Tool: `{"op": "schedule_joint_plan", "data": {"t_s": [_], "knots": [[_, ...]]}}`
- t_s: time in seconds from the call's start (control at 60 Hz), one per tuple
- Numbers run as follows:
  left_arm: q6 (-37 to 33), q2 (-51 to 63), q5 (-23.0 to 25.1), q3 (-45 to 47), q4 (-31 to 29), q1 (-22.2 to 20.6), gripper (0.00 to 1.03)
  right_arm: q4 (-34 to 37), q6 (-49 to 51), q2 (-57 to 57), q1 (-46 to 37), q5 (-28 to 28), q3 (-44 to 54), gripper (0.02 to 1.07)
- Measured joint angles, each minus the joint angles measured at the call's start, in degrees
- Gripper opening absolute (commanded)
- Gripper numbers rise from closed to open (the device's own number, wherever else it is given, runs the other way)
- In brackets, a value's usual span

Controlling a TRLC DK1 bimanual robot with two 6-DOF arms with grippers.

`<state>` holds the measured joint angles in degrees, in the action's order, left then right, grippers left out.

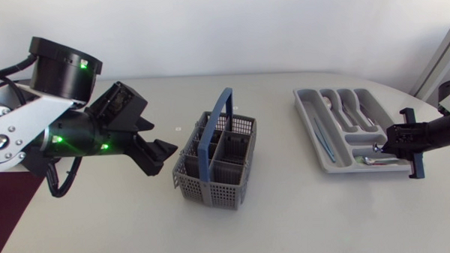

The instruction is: Unload the cutlery basket into the drawer organizer.

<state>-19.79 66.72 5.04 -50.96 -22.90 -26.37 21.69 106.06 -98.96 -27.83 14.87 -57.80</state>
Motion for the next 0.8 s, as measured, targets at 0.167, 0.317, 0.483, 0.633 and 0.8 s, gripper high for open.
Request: {"op": "schedule_joint_plan", "data": {"t_s": [0.167,0.317,0.483,0.633,0.8], "knots": [[0.0,-0.7,0.0,2.6,-0.2,-0.8,0.95,-5.0,0.3,-1.9,0.2,-1.7,2.0,0.48],[0.0,-0.9,0.0,5.0,-0.2,-2.3,0.95,-5.6,0.3,-1.7,0.2,-1.7,2.7,0.52],[0.0,-1.7,0.0,6.6,-0.6,-4.3,0.95,0.1,-5.4,4.9,2.6,2.3,2.4,0.52],[-0.2,-2.1,0.0,8.7,-0.6,-7.8,0.9,2.6,-19.5,10.7,10.8,6.1,-0.3,0.51],[-0.2,-0.5,0.0,10.3,0.7,-8.5,0.79,2.5,-36.0,10.6,18.6,8.2,-3.7,0.51]]}}
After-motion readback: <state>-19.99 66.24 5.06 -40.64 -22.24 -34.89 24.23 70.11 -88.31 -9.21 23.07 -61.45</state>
